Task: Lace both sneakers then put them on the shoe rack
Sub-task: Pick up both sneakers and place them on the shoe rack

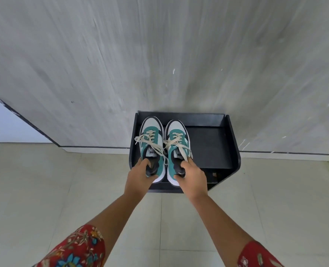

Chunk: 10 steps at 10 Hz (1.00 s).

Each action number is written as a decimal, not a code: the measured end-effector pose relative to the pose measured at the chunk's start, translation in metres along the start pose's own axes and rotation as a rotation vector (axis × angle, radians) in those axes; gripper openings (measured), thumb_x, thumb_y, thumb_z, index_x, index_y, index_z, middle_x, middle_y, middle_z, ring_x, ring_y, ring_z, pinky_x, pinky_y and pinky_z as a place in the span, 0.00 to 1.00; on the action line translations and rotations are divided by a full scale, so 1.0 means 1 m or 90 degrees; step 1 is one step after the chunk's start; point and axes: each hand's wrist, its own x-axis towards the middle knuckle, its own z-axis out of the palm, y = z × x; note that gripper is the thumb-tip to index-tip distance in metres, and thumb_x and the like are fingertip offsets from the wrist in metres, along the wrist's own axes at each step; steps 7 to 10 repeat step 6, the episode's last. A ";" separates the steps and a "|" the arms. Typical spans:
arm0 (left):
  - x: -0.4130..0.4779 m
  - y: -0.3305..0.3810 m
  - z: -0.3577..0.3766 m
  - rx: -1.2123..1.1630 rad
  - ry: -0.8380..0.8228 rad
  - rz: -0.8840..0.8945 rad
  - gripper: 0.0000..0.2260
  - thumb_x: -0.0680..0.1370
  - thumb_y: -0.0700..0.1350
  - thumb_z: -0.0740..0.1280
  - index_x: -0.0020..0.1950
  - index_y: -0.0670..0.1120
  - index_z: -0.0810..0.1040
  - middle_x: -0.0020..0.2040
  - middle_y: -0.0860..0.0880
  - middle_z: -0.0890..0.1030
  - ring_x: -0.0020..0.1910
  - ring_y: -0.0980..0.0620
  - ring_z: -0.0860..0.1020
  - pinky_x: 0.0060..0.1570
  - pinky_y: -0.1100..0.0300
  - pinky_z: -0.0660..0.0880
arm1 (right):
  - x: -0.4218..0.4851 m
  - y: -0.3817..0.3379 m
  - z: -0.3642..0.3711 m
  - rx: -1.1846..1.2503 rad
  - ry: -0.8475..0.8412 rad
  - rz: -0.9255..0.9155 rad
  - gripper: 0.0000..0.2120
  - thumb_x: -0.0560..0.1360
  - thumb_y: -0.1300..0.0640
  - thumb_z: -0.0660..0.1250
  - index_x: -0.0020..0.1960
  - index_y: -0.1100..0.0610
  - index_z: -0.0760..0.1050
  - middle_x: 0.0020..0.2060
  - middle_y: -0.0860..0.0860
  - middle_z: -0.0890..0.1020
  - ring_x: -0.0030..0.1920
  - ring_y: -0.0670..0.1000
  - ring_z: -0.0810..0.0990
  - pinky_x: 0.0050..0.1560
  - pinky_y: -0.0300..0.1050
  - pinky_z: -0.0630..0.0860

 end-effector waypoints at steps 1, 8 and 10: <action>-0.003 -0.010 0.005 0.005 0.009 0.004 0.16 0.69 0.43 0.74 0.53 0.43 0.74 0.56 0.45 0.79 0.47 0.50 0.75 0.48 0.61 0.73 | 0.001 0.003 0.007 -0.017 0.002 -0.014 0.10 0.69 0.57 0.72 0.44 0.58 0.72 0.49 0.53 0.76 0.43 0.58 0.79 0.39 0.47 0.76; -0.010 -0.010 -0.009 -0.020 -0.030 -0.015 0.25 0.68 0.37 0.73 0.62 0.46 0.69 0.62 0.45 0.74 0.58 0.45 0.75 0.56 0.54 0.76 | -0.011 -0.018 0.000 0.039 0.004 0.080 0.29 0.67 0.54 0.74 0.64 0.50 0.66 0.63 0.50 0.75 0.58 0.55 0.77 0.50 0.50 0.79; -0.010 -0.010 -0.009 -0.020 -0.030 -0.015 0.25 0.68 0.37 0.73 0.62 0.46 0.69 0.62 0.45 0.74 0.58 0.45 0.75 0.56 0.54 0.76 | -0.011 -0.018 0.000 0.039 0.004 0.080 0.29 0.67 0.54 0.74 0.64 0.50 0.66 0.63 0.50 0.75 0.58 0.55 0.77 0.50 0.50 0.79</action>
